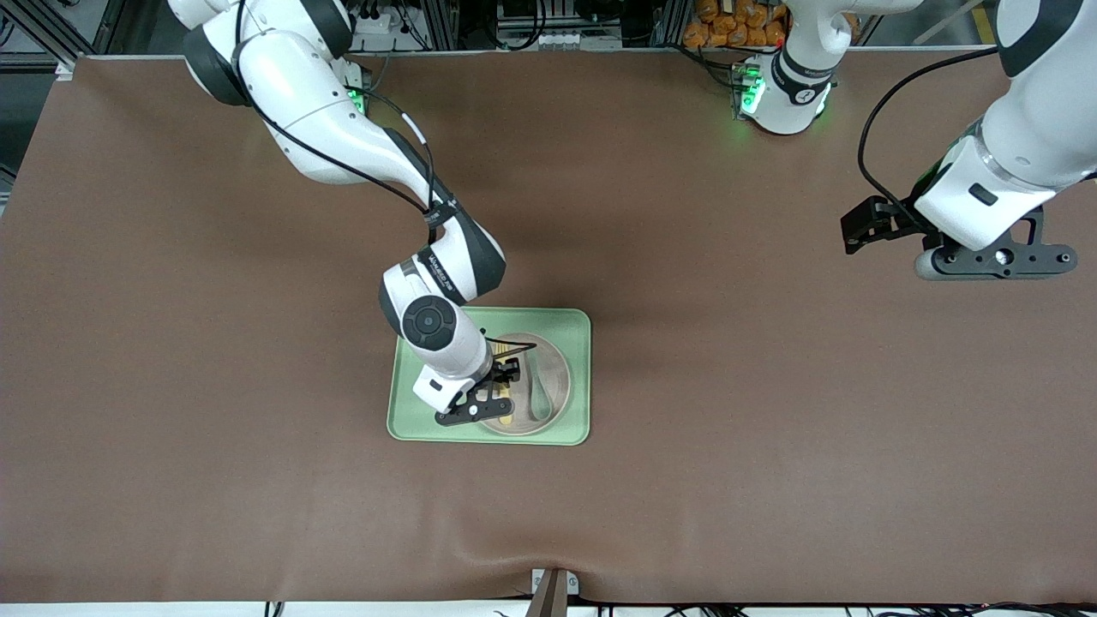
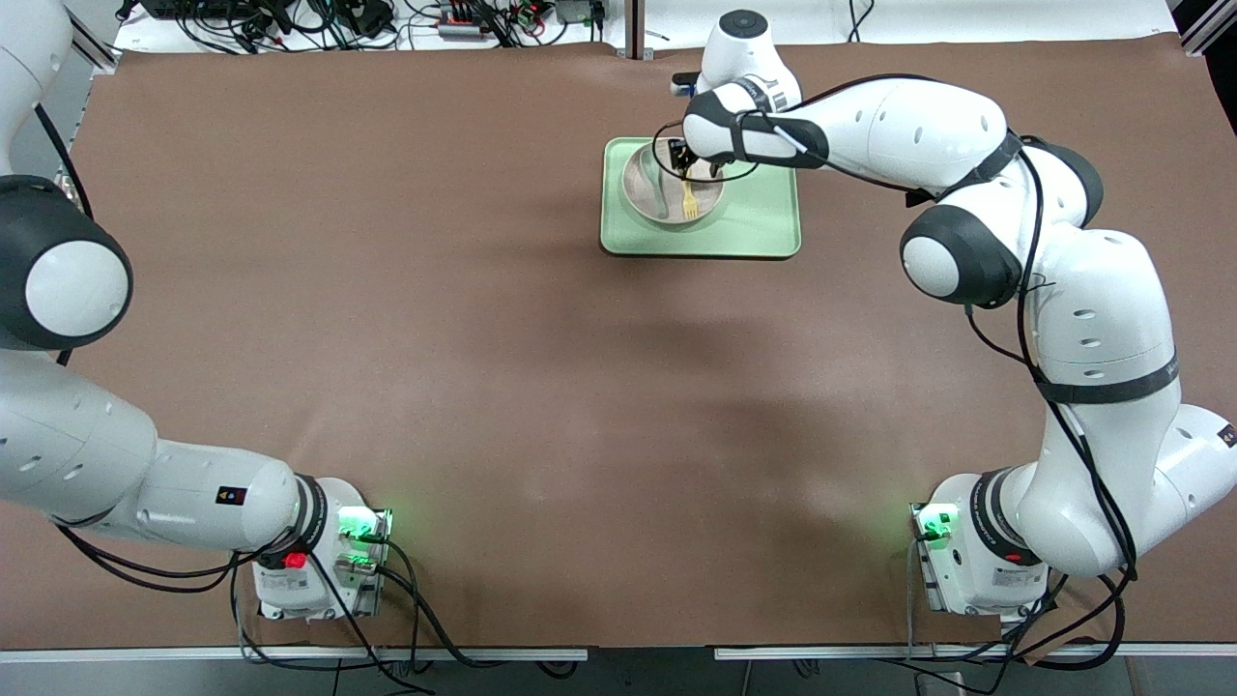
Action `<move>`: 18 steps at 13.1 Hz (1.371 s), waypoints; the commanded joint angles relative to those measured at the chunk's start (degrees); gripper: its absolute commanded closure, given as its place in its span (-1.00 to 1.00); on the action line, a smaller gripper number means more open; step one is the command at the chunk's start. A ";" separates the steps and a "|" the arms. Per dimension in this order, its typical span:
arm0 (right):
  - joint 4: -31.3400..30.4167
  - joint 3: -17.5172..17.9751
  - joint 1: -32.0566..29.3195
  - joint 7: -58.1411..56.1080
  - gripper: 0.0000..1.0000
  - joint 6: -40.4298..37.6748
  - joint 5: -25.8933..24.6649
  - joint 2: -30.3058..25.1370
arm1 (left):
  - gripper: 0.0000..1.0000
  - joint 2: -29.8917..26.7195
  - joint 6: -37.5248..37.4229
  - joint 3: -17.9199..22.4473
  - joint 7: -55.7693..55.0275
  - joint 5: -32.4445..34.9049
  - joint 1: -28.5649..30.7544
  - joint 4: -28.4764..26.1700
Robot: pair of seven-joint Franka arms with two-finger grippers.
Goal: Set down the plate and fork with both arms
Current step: 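Grasp the yellow fork on the plate with the right gripper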
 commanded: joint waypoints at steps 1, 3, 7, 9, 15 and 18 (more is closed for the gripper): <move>1.99 -0.59 1.02 1.63 -0.15 0.02 -1.13 1.42 | -1.00 -1.88 0.97 -0.46 0.40 0.12 0.25 -1.12; 1.99 -0.59 1.11 1.63 -0.07 0.45 -1.22 1.86 | -1.00 -2.58 -1.21 -0.73 0.49 0.12 0.16 -1.12; 1.99 -0.59 1.20 1.63 0.15 1.51 -1.31 2.57 | -1.00 -3.11 -5.88 -0.47 -0.74 -0.05 0.16 -1.12; 1.99 -0.59 1.20 1.63 0.20 1.51 -1.57 2.66 | -1.00 -3.20 -8.51 -0.38 -1.62 -0.67 0.16 -1.12; 2.52 -0.50 0.32 2.42 0.95 0.29 -1.22 1.87 | -1.00 -3.64 -10.37 0.06 -2.50 -0.67 1.13 -1.03; 5.49 -0.15 -0.21 3.21 0.98 -5.23 0.26 1.16 | -1.00 -3.64 -10.37 -0.38 -2.77 -0.67 0.87 -1.12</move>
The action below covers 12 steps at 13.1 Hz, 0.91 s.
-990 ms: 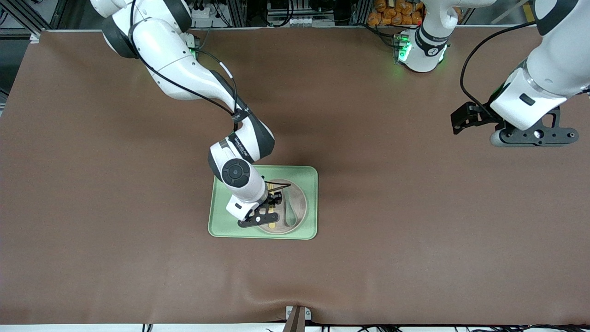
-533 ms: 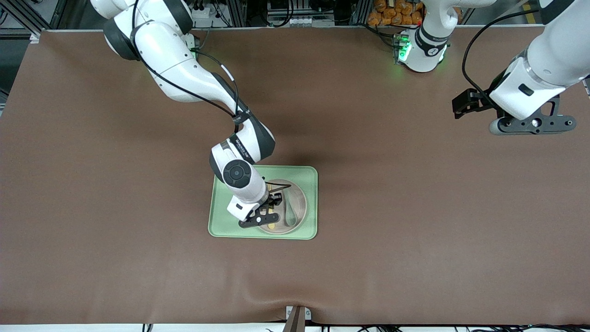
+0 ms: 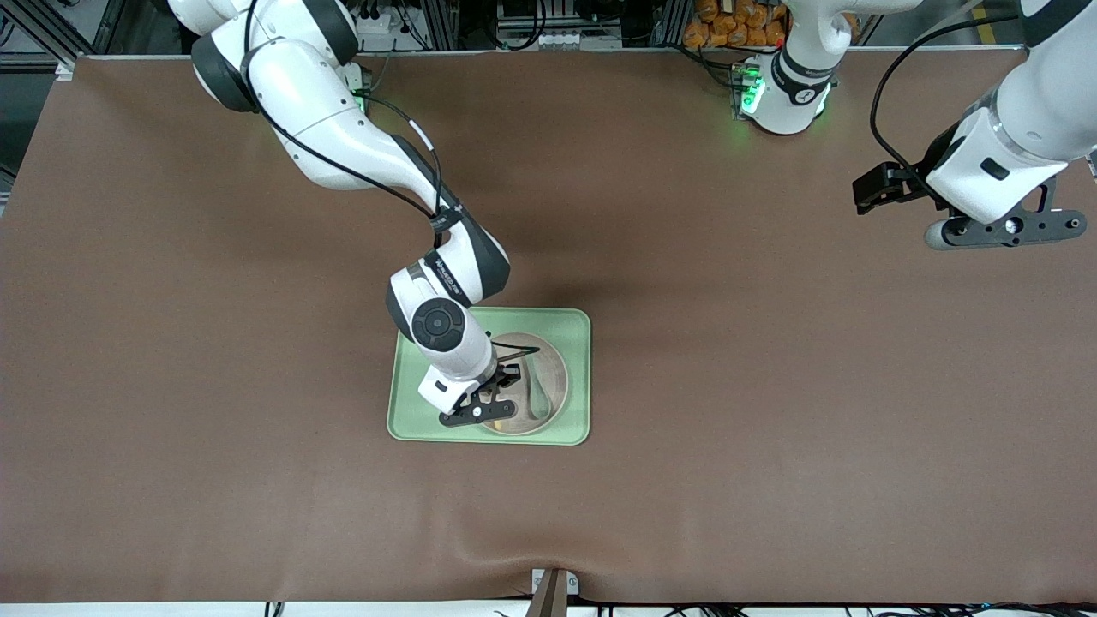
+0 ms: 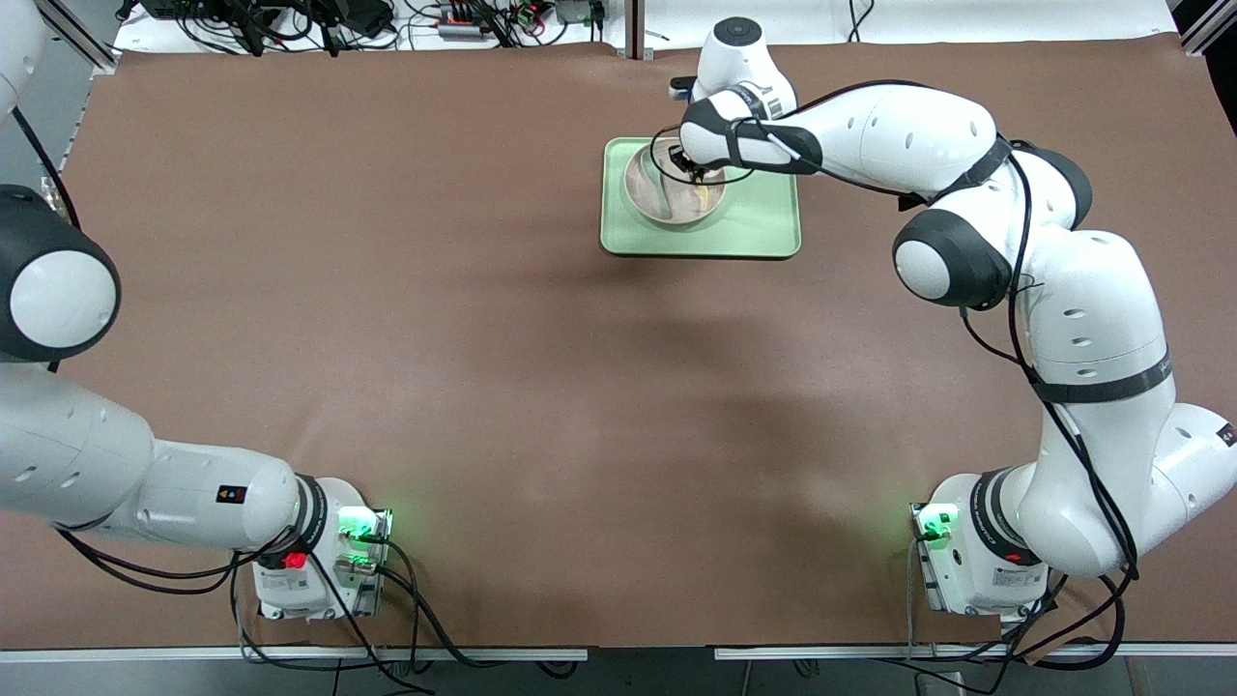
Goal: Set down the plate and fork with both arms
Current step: 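Grasp the yellow fork on the plate with the right gripper, then lift the fork and set it on the tray beside the plate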
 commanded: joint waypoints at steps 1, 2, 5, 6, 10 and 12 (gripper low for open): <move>4.04 0.31 -1.03 1.72 0.99 -5.68 3.17 -0.59 | -1.00 -1.41 -0.50 -0.43 -0.71 -0.66 0.14 -1.02; 4.14 0.22 -2.87 1.72 0.99 -6.30 5.71 -1.11 | -1.00 -1.32 -0.50 -0.43 -0.71 -0.75 0.23 -1.02; 3.09 0.48 -6.92 -0.55 0.99 -7.00 7.49 -1.56 | -1.00 -1.23 -0.41 -0.52 -0.97 -0.58 -0.21 -1.11; 2.39 0.48 -7.19 -2.48 0.99 -8.14 7.41 -1.99 | -1.00 -1.06 -0.15 -0.52 -0.97 -0.58 -0.38 -1.02; -5.77 2.76 -12.54 -7.68 0.98 -7.37 8.11 -5.94 | -1.00 -0.70 0.12 -0.52 -0.97 -0.49 -0.21 -1.02; -11.91 3.29 -12.38 -7.68 0.98 -2.21 8.20 -8.22 | -1.00 -0.70 0.12 -0.43 -0.97 -0.58 -0.12 -1.02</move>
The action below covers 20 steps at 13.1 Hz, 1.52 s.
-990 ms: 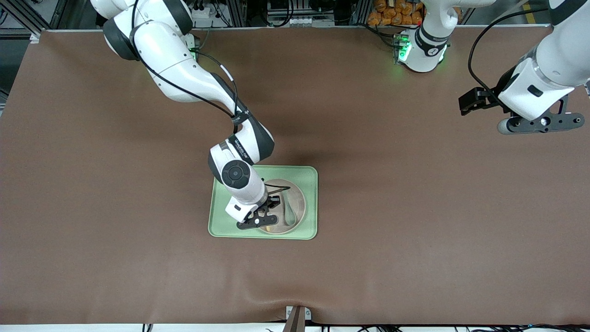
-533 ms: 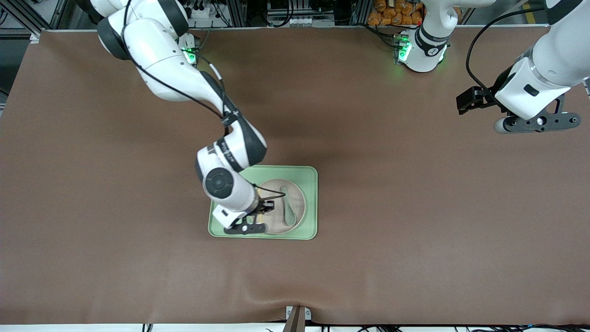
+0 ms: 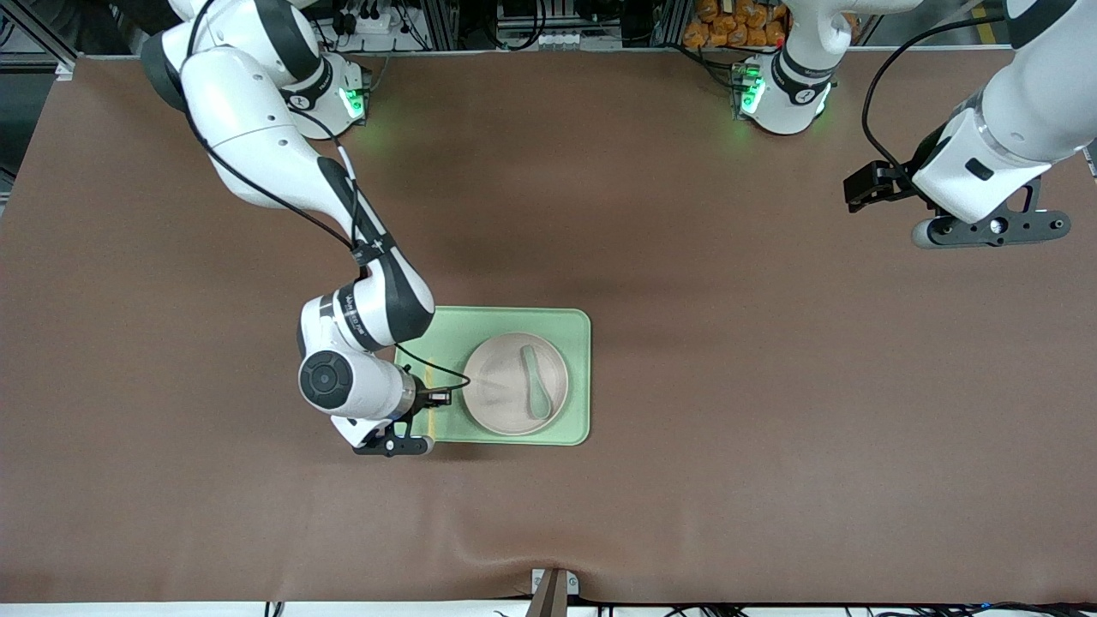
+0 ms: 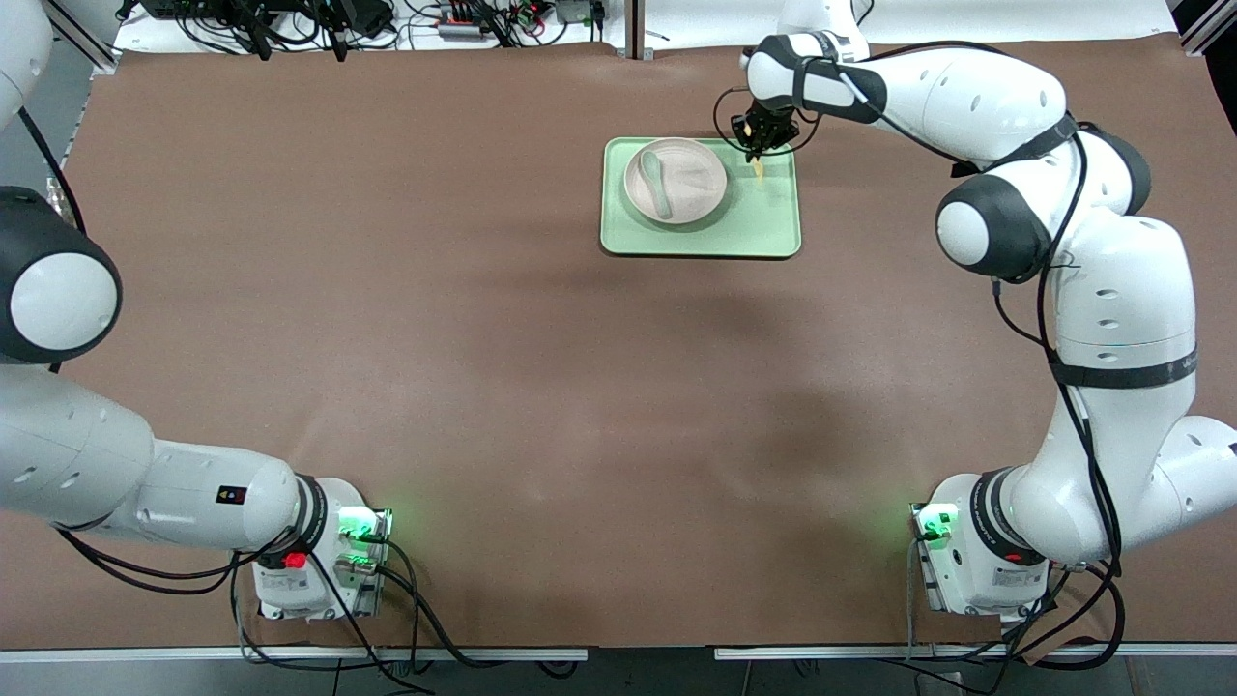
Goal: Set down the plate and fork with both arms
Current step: 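Lift the fork and set it on the tray beside the plate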
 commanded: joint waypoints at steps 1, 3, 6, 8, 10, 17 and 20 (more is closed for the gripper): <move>-13.33 1.64 -0.69 -1.17 0.97 7.53 1.32 -6.90 | -1.00 -0.71 0.21 -0.02 -0.89 -0.43 0.24 -0.55; -16.18 1.64 -0.43 -1.26 0.71 9.76 1.24 -7.87 | -1.00 -0.62 0.30 -0.02 -0.89 -0.69 0.42 -0.55; -16.01 1.64 -0.51 -0.29 -1.00 8.89 1.32 -7.96 | -1.00 -0.53 0.38 -0.02 -0.89 -0.60 0.42 -0.55; -13.21 1.56 -0.52 -0.72 -1.00 6.88 1.24 -8.31 | -1.00 -0.62 0.47 -0.02 -0.81 -0.60 0.59 -0.55; -7.87 1.21 -0.87 -0.64 -1.00 -0.83 0.97 -8.40 | -1.00 -0.53 0.38 -0.02 -0.81 -0.52 0.51 -0.55; -2.38 0.68 -8.51 -1.43 -1.00 -11.85 -0.08 -14.45 | -1.00 -0.53 0.38 0.07 -0.72 -0.43 0.59 -0.64; -1.51 0.50 -10.35 -1.43 -1.00 -18.08 -3.51 -18.67 | -1.00 -0.53 0.38 0.33 -0.54 -0.43 0.60 -0.55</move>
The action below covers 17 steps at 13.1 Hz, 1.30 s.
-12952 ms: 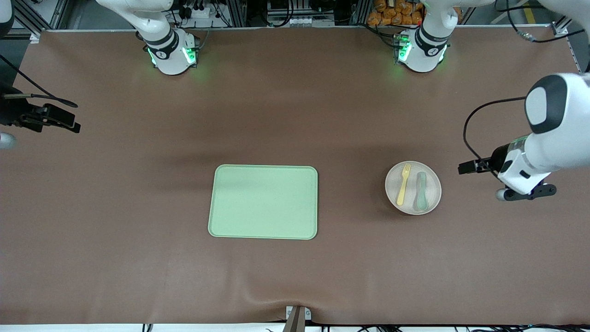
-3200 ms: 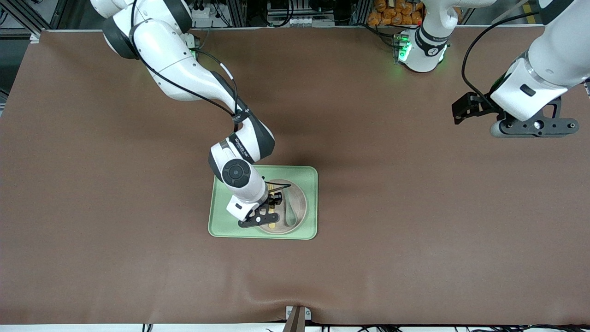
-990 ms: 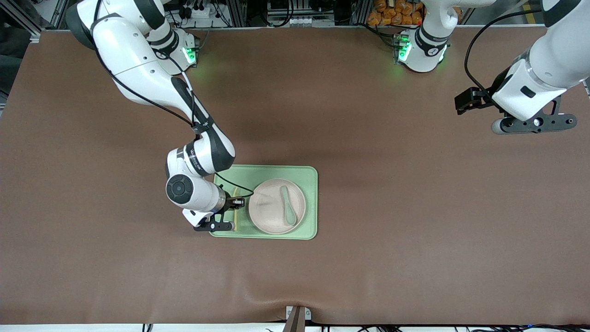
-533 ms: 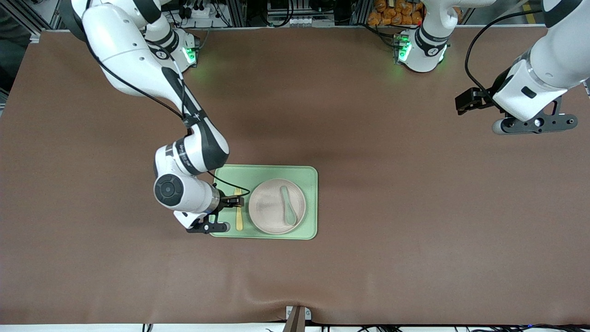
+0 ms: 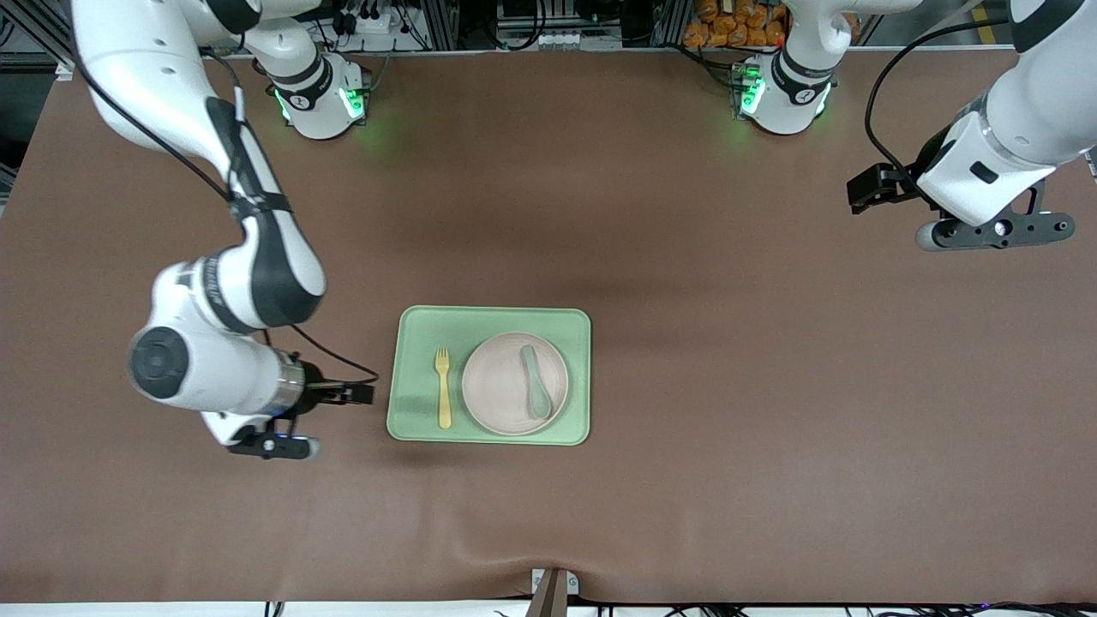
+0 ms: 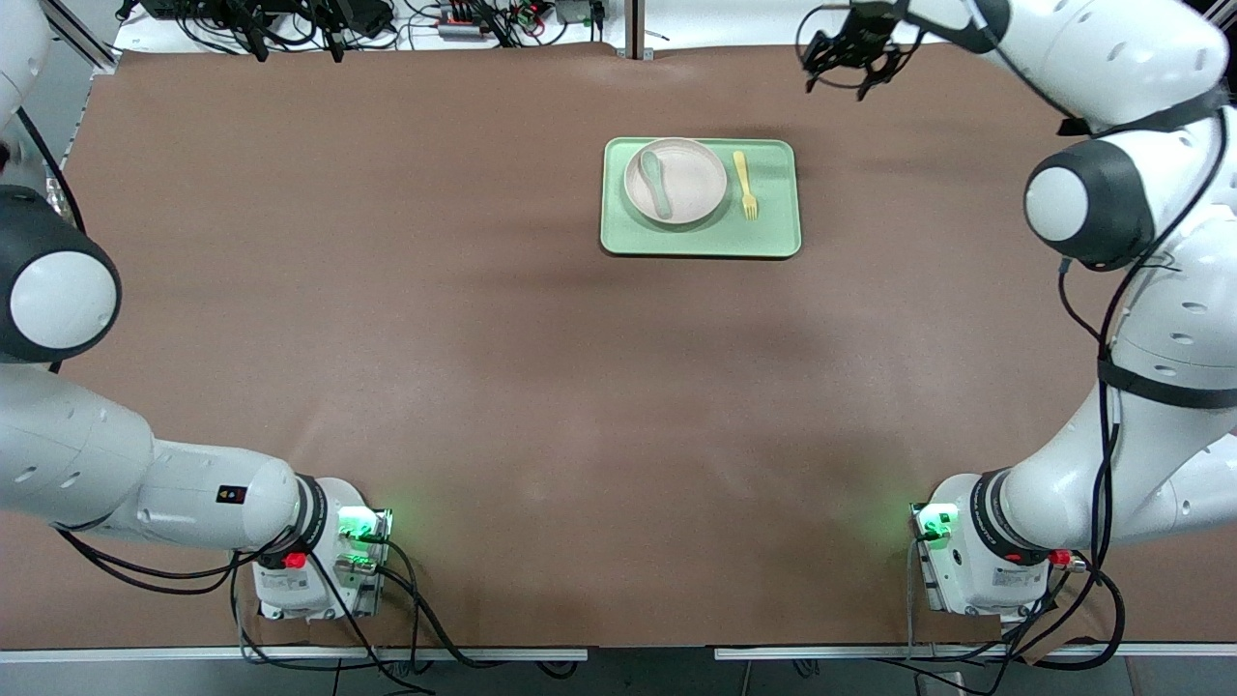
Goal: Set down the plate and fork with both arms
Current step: 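Open the right gripper and withdraw it from the tray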
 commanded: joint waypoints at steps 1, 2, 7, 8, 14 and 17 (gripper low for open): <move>-0.24 0.85 -2.69 0.17 -1.00 -5.89 -1.81 -5.67 | -1.00 -0.54 0.30 0.04 -0.61 -0.34 0.33 -0.30; -0.24 0.94 -4.37 0.17 -1.00 -8.18 -1.55 -7.87 | -1.00 -0.63 0.30 0.13 -0.53 -0.17 0.33 -0.21; -2.25 1.02 -9.21 0.17 -1.00 -16.90 -1.46 -18.50 | -1.00 -0.28 0.30 0.74 0.09 0.28 2.52 -0.12; -4.00 0.94 -9.39 0.00 -1.00 -16.91 -1.46 -21.13 | -1.00 0.42 0.30 0.66 -0.35 0.28 2.88 0.92; -24.57 1.02 -9.74 -0.18 -1.00 -10.83 -2.42 -40.47 | -1.00 0.60 3.89 0.57 1.31 0.27 2.88 1.37; -22.76 1.20 -9.13 -0.36 -1.00 -12.68 -7.76 -40.16 | -1.00 0.78 10.22 0.65 2.20 0.28 3.23 0.85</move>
